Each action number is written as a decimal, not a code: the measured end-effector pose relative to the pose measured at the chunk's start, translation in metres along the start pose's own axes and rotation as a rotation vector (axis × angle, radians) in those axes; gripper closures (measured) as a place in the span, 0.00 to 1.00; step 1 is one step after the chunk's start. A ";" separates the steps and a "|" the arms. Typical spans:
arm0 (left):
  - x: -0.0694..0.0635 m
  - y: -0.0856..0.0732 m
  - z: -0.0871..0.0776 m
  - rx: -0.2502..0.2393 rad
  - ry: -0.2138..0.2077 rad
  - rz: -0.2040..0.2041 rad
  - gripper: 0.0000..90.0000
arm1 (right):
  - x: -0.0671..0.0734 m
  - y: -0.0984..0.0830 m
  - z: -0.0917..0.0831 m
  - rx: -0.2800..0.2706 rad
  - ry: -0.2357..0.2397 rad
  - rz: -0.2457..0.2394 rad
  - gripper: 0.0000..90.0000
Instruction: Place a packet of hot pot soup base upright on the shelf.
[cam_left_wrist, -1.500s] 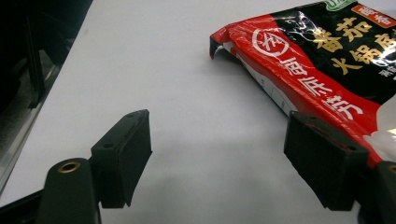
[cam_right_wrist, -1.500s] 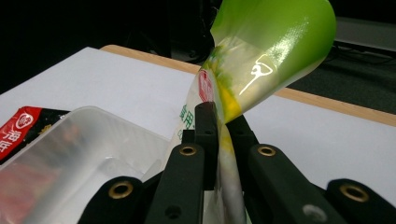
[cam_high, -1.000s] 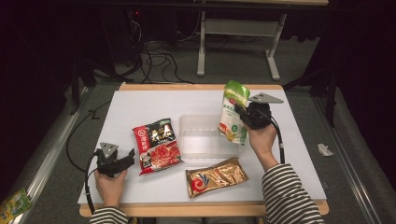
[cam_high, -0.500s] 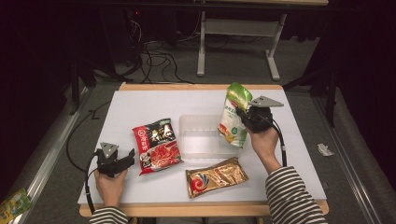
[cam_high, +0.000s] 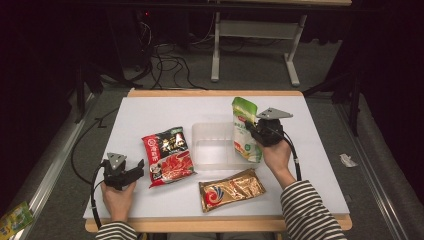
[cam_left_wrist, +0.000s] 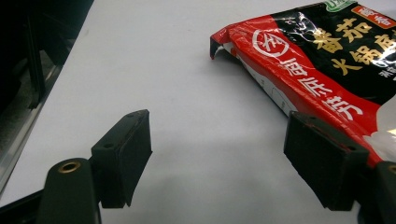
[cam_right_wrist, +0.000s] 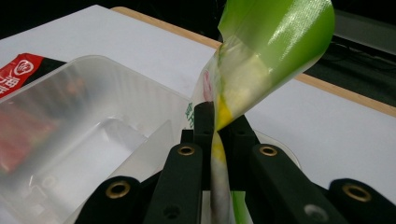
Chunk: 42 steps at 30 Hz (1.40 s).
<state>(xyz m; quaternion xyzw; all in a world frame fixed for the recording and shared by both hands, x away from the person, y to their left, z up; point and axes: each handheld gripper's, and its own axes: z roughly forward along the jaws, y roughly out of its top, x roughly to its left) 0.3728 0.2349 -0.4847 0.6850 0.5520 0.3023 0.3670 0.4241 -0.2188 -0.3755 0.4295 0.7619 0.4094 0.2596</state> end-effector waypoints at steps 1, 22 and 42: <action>0.000 0.000 0.000 0.001 0.000 0.000 0.26 | 0.001 -0.001 -0.001 0.002 0.002 0.009 0.96; 0.000 0.000 0.000 0.008 0.001 0.003 0.26 | 0.001 -0.021 -0.014 0.054 0.068 -0.031 0.95; 0.000 0.000 0.000 0.004 0.003 -0.006 0.27 | 0.001 -0.044 -0.018 0.042 0.092 0.039 0.94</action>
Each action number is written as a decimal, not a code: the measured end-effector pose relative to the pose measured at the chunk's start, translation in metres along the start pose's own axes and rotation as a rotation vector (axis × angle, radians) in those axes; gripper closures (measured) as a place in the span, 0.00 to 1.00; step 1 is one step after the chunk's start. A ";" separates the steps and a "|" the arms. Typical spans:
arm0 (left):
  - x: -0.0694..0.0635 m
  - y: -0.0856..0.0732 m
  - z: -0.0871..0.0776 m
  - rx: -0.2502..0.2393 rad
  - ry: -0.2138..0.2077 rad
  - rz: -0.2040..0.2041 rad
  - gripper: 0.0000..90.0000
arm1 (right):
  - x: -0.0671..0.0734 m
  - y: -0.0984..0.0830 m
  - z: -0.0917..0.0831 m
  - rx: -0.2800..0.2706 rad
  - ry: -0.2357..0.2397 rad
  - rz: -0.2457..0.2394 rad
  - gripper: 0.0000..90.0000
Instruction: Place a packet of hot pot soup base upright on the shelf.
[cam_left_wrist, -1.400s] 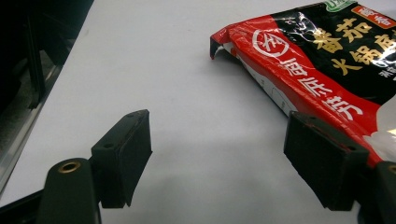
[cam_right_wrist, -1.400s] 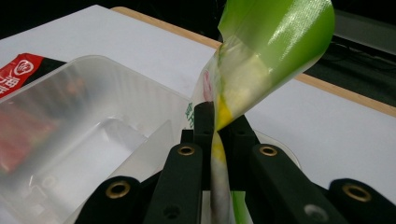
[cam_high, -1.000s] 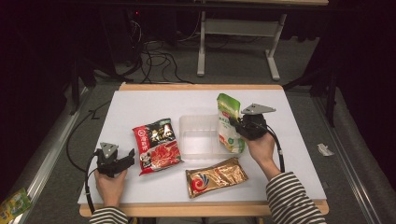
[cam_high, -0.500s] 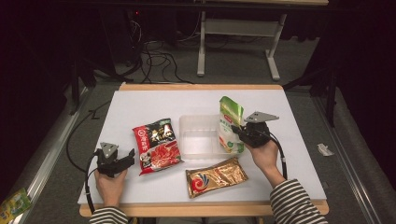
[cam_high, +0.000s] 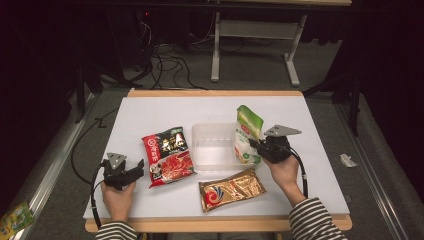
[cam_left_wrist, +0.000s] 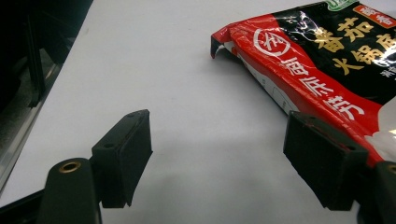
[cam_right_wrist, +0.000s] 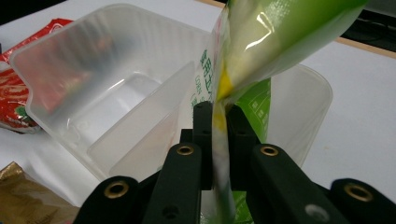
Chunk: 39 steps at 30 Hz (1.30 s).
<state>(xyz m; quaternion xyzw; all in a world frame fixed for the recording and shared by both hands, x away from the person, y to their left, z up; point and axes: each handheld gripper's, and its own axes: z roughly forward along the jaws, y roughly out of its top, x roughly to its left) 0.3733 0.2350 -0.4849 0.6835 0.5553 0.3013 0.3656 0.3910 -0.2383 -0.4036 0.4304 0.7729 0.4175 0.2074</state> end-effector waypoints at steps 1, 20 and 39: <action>0.000 0.000 0.000 0.000 -0.001 0.000 0.27 | 0.000 0.000 -0.001 -0.009 -0.001 -0.001 0.92; 0.000 0.000 0.000 0.004 -0.006 0.005 0.27 | -0.006 -0.013 -0.040 -0.138 -0.023 0.034 0.60; -0.001 0.000 0.000 0.004 0.002 0.016 0.27 | -0.014 -0.040 -0.063 -0.165 -0.021 0.088 0.53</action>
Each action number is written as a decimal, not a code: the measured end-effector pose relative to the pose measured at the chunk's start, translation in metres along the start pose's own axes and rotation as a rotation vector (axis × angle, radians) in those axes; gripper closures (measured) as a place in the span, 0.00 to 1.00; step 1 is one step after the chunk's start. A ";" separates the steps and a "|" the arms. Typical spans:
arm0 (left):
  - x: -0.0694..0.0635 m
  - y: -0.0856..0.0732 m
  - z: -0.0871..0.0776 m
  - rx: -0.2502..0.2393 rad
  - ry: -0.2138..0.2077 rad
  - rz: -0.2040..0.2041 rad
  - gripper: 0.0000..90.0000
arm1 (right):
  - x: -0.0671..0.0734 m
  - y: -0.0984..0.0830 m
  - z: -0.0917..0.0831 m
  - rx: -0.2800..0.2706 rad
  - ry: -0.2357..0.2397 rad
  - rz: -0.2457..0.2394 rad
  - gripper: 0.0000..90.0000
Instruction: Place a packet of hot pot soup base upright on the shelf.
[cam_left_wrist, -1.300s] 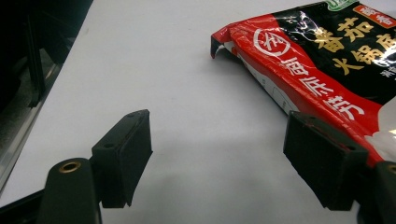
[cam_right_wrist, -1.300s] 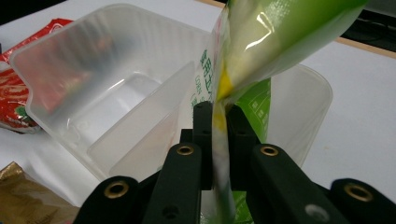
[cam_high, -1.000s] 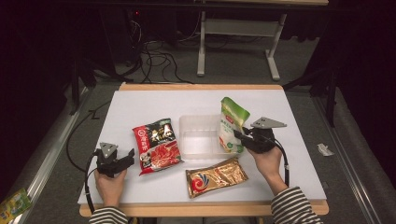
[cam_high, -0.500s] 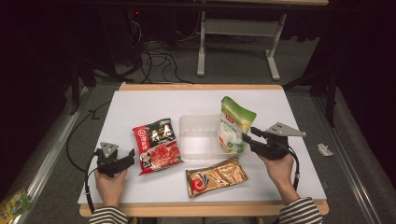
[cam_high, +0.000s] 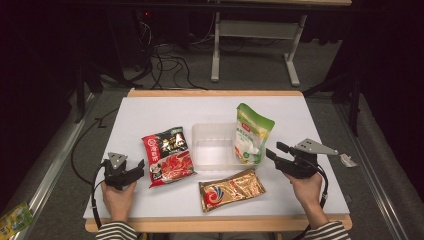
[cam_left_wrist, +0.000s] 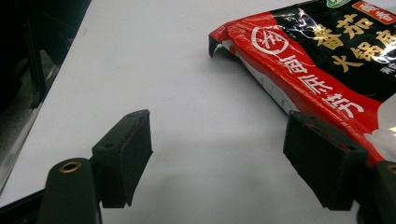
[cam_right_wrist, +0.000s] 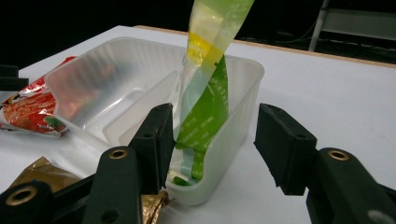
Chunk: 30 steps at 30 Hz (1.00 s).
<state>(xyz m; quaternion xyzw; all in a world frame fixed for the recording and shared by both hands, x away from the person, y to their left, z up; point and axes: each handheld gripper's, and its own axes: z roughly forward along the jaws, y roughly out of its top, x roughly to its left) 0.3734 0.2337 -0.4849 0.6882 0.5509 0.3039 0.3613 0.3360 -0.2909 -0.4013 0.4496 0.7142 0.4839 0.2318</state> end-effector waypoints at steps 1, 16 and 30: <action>0.000 0.000 0.000 -0.002 0.002 -0.001 0.27 | 0.000 -0.001 -0.001 0.003 0.000 0.001 0.53; 0.000 0.000 0.000 0.003 0.001 -0.001 0.27 | 0.001 -0.025 -0.013 0.032 0.008 0.029 0.52; 0.000 0.000 0.000 0.002 0.003 0.002 0.27 | 0.015 -0.050 -0.005 0.076 0.062 0.066 0.52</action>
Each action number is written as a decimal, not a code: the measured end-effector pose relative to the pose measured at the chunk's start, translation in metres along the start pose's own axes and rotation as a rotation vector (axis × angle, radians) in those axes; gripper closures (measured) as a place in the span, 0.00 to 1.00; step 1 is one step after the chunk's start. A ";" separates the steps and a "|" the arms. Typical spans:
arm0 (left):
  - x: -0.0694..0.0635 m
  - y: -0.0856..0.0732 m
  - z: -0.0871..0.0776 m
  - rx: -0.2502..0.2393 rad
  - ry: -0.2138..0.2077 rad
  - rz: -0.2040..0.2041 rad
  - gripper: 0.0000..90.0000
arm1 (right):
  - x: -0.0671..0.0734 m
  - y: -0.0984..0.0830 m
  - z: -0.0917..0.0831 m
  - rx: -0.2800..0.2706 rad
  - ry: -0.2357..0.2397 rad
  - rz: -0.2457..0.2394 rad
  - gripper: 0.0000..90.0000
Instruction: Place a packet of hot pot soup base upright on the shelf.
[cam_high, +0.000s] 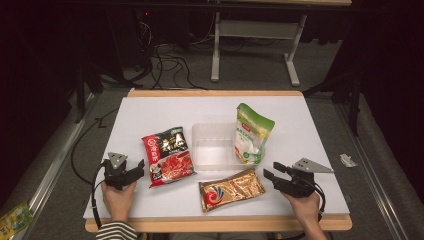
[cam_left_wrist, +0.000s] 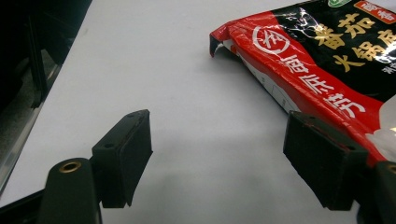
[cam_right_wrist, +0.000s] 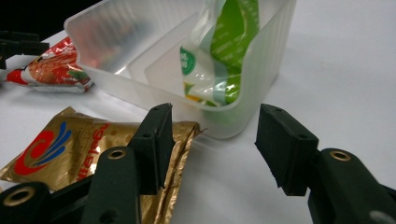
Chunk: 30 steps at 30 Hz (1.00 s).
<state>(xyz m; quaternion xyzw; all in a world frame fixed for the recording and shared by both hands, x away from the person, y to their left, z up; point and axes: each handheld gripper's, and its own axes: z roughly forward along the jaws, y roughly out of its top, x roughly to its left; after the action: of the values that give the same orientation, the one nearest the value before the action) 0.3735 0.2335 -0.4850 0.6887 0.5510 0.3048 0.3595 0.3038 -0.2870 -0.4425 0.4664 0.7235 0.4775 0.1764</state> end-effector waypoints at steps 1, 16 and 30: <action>0.000 0.000 0.000 -0.001 0.000 -0.001 0.27 | 0.001 -0.001 0.001 0.005 0.004 0.001 0.52; 0.000 0.000 0.000 -0.001 0.002 -0.003 0.27 | 0.014 -0.019 0.026 0.109 0.082 0.031 0.46; 0.000 0.000 0.000 -0.001 0.003 0.000 0.27 | 0.021 -0.026 0.046 0.162 0.118 0.047 0.46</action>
<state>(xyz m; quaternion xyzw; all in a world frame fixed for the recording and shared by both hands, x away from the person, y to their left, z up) 0.3734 0.2332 -0.4849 0.6881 0.5515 0.3060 0.3588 0.3120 -0.2482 -0.4826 0.4669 0.7579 0.4479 0.0839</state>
